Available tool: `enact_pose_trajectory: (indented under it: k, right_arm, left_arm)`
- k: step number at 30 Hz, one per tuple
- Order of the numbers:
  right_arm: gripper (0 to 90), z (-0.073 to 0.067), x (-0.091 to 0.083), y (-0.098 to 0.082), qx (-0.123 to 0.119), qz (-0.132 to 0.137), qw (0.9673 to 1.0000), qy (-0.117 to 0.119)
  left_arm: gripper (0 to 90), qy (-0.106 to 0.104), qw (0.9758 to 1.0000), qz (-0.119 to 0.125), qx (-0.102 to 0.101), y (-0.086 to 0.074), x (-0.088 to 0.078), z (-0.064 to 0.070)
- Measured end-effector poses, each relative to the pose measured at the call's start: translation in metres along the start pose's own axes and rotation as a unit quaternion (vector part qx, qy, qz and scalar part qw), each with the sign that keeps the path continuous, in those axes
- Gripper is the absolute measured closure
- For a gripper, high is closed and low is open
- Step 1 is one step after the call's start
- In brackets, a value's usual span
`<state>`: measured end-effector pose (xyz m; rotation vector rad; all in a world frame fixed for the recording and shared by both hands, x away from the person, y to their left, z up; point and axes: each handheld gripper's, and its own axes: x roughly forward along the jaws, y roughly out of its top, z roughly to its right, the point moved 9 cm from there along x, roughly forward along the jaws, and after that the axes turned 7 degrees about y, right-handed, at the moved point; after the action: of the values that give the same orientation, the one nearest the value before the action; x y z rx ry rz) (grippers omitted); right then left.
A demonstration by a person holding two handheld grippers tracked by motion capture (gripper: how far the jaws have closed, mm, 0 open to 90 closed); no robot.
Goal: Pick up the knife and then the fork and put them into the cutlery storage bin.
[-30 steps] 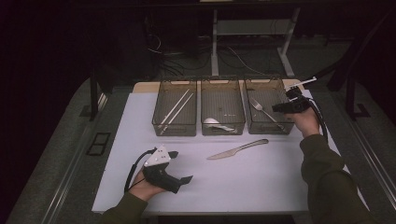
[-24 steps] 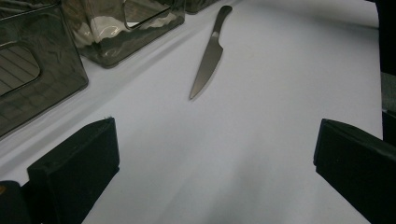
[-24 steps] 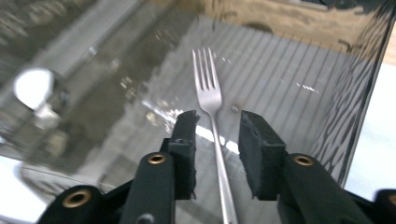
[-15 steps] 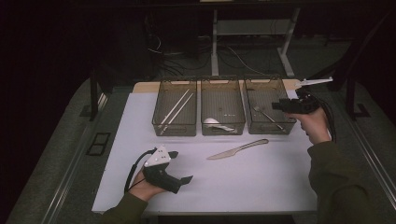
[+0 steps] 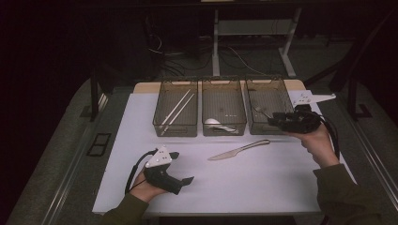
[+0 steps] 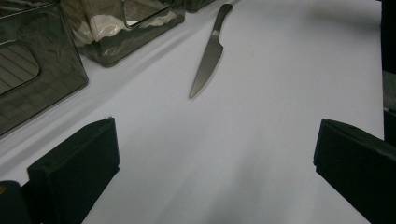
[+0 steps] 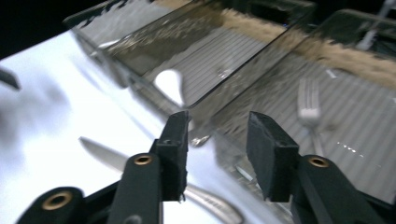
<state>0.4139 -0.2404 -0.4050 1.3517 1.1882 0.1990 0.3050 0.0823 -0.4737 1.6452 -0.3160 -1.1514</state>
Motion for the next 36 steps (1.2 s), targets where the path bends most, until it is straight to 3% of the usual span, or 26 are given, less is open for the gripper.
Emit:
enact_pose_trajectory:
  k: [5, 10, 16, 21, 30, 36]
  right_arm:
    - [69.1, -0.015, 0.01, -0.014, -0.019, -0.018, 0.9997, 0.001]
    - [80.0, -0.019, 0.024, -0.026, -0.034, -0.039, 0.9986, -0.005]
    - [88.9, -0.009, 0.043, -0.042, -0.034, -0.075, 0.9964, -0.022]
    - [89.5, 0.002, 0.056, -0.054, -0.029, -0.106, 0.9933, -0.034]
    - [89.6, 0.014, 0.069, -0.065, -0.012, -0.131, 0.9903, -0.045]
    - [89.6, 0.02, 0.077, -0.071, -0.018, -0.146, 0.9875, -0.057]
  left_arm:
    - [0.0, 0.0, 1.0, 0.001, 0.002, 0.0, 0.0, 0.0]
    - [0.0, -0.001, 1.0, 0.0, 0.001, 0.0, -0.001, 0.0]
    - [0.0, -0.001, 1.0, -0.001, 0.001, 0.0, 0.0, 0.0]
    - [0.0, -0.002, 1.0, -0.001, 0.0, 0.0, 0.0, 0.0]
    - [0.0, -0.002, 1.0, -0.001, -0.001, -0.001, 0.0, 0.0]
    - [0.0, -0.002, 1.0, -0.002, -0.002, -0.001, 0.0, 0.0]
